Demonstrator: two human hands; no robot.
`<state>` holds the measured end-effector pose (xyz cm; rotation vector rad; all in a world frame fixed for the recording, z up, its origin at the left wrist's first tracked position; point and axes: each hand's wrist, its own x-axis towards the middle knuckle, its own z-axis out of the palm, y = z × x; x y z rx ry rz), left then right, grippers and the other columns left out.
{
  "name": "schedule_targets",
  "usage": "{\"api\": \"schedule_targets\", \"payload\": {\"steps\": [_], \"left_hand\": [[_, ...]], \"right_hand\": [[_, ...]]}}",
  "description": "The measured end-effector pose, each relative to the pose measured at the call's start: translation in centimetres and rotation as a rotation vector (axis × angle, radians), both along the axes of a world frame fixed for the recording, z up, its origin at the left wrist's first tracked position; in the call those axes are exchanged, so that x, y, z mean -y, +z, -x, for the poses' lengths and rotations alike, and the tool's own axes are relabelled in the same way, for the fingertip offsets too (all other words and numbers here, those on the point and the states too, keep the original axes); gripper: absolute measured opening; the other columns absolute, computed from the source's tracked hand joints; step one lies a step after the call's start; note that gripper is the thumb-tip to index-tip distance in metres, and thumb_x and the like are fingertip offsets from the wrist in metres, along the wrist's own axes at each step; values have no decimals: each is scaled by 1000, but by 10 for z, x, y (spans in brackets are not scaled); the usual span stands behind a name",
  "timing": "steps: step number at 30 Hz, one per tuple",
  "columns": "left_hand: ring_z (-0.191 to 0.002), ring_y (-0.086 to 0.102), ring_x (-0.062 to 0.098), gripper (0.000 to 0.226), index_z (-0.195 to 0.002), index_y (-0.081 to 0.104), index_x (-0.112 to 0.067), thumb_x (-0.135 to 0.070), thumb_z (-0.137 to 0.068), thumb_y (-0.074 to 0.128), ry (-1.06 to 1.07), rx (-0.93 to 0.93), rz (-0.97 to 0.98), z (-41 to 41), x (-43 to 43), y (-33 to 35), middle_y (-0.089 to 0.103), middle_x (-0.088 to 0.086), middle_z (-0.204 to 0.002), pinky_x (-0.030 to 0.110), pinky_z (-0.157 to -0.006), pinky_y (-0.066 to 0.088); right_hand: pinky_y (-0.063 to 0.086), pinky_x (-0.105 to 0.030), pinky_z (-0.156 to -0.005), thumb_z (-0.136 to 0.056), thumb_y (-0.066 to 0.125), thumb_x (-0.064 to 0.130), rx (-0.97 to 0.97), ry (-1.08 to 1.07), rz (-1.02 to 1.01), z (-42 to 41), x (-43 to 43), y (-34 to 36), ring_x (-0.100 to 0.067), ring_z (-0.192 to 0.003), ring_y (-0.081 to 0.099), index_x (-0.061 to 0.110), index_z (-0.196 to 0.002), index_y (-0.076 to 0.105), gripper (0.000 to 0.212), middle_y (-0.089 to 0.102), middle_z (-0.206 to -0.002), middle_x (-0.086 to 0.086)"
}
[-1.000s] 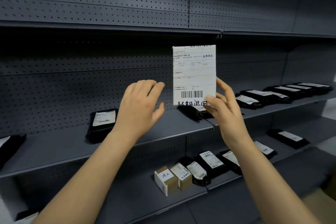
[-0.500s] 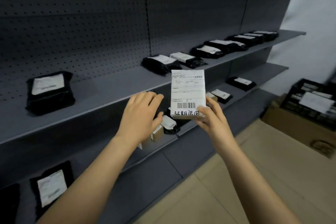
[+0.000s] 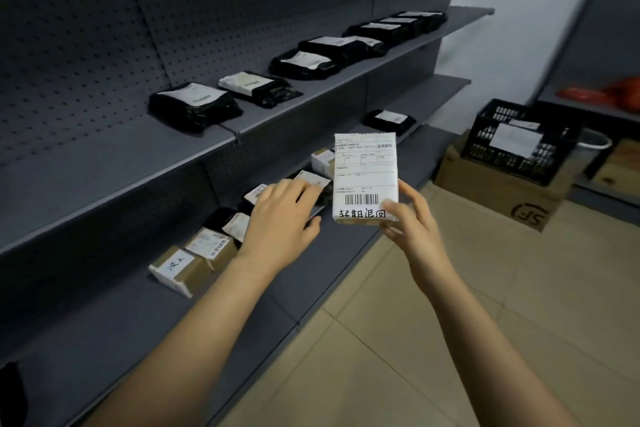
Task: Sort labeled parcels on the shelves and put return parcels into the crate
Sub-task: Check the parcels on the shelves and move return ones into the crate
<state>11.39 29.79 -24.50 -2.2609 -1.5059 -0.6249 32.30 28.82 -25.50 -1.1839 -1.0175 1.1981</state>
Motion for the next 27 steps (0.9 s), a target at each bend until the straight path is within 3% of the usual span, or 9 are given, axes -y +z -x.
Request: {"api": "schedule_targets", "payload": {"steps": [15,27], "left_hand": [[-91,59,25,42,-108,63,-12,-24,-70,78,-277,36,-31,-199,-196,-4,61,3,-97,36,-78,45],[-89,61,26,44,-107,64,-11,-20,-67,81,-574,42,-26,-316,-437,-9,62,4,-96,37,-78,49]], "right_hand": [[50,-32,-95,-91,61,21,-18,-258,-13,-190,-141,-1,-7,-101,64,35,-129,53,41,71,-106,4],[50,-33,-95,-92,61,19,-42,-552,-27,-279,-326,-6,-7,-100,66,32,-134,51,45,71,-105,10]]}}
